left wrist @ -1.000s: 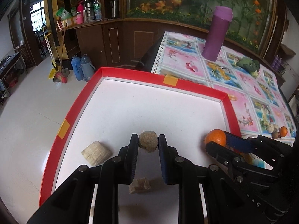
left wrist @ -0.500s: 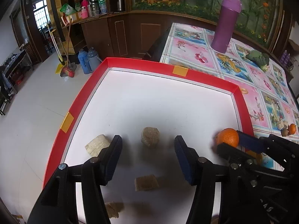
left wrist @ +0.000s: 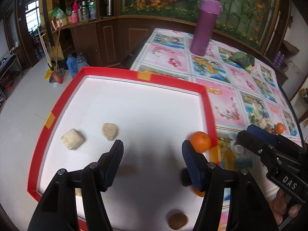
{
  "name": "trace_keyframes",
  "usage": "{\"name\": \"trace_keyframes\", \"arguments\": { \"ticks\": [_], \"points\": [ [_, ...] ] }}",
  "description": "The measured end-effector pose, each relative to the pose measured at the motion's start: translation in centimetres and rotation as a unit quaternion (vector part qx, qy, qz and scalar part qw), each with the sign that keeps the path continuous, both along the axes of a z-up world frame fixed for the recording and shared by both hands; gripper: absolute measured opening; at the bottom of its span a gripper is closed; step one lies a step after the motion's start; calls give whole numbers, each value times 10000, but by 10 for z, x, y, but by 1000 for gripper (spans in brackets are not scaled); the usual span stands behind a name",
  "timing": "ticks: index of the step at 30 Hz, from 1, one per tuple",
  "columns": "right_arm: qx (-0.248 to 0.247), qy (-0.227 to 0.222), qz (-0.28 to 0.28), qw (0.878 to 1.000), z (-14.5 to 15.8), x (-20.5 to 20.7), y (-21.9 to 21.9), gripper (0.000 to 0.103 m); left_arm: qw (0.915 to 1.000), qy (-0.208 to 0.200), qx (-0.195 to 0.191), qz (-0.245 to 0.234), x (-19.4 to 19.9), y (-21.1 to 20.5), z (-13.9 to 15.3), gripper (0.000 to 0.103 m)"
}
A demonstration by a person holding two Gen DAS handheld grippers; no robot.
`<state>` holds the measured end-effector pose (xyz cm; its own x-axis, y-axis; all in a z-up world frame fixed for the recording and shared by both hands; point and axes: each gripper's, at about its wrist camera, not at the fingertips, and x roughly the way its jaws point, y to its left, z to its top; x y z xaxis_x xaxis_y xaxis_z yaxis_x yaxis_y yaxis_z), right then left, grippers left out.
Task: Organize fruits
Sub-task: 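Move both open tools back toward the fruit pile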
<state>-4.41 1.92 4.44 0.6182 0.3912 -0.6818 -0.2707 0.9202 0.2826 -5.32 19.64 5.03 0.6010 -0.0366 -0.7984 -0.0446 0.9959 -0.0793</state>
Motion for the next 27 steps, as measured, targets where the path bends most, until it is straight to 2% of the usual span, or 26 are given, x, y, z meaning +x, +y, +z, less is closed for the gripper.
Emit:
{"name": "trace_keyframes", "arguments": {
  "ticks": [8,16,21,27],
  "points": [
    [37,-148,-934,9955,5,-25,-99,44,9978,43,43,-657,-6,-61,4,64],
    [-173,-147,-1864,9822,-1,-39,-191,44,9892,223,91,-1447,-3,-133,-3,64],
    [-356,-25,-1947,9802,-10,-29,-216,44,9833,123,139,-1812,5,-177,-3,64],
    [-212,202,-1733,9844,-22,-12,-229,44,9745,207,80,-2235,18,-225,-16,64]
  ]
}}
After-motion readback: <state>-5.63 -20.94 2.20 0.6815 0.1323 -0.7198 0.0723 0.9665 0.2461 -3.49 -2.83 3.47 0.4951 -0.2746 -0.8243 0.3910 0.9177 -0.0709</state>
